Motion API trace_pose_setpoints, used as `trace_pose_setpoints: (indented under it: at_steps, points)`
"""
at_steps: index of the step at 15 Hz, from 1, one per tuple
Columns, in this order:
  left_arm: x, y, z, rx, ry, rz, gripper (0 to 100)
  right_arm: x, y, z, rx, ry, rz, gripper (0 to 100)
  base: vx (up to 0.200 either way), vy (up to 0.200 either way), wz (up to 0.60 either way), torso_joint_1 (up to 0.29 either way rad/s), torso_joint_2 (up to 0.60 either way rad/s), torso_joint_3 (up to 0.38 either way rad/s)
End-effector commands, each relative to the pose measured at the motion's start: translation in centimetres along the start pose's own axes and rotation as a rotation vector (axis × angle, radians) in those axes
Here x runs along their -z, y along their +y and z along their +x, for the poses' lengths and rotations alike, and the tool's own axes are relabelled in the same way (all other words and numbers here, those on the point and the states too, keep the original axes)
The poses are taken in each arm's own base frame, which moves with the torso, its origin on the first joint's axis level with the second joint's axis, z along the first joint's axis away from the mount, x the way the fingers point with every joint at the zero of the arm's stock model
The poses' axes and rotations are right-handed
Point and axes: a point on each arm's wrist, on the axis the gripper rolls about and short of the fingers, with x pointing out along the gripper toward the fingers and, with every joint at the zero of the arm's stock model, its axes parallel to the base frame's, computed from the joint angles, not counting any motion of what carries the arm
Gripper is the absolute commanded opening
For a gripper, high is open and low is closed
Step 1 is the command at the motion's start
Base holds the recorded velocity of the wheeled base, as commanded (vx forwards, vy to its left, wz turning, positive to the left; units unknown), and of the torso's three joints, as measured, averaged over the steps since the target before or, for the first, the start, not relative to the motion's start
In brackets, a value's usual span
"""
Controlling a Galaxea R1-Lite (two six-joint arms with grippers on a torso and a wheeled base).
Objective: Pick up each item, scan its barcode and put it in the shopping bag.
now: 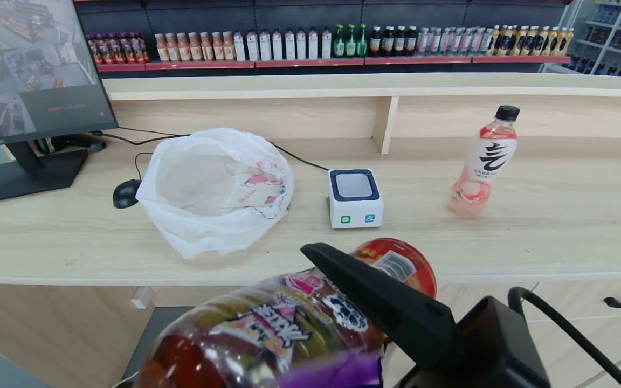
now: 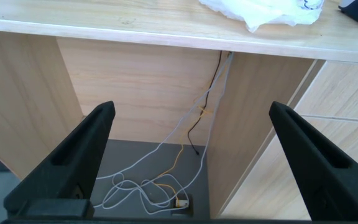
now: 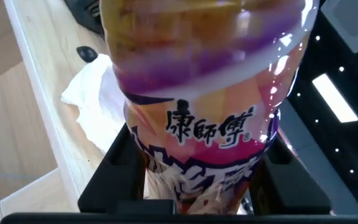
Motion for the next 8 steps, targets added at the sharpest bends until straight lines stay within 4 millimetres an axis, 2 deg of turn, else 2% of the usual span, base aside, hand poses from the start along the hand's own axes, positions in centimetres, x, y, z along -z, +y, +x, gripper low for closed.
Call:
trace_pose_setpoints:
  at_steps: [1,4,8]
  points:
    - [0.0,0.0,0.0,0.001,0.000,-0.001,100,-0.5,0.7,-1.5,-0.021,-0.032,-0.042,0,0.000,0.000,0.00,0.000,0.00,0.000]
    - [0.0,0.0,0.0,0.001,0.000,-0.001,100,-1.4,1.6,-3.1,-0.051,-0.017,-0.103,0,0.000,0.000,0.00,0.000,0.00,0.000]
    - [0.0,0.0,0.0,0.001,0.000,-0.001,100,-1.9,2.1,-2.5,-0.050,-0.014,-0.174,0,0.000,0.000,0.00,0.000,0.00,0.000]
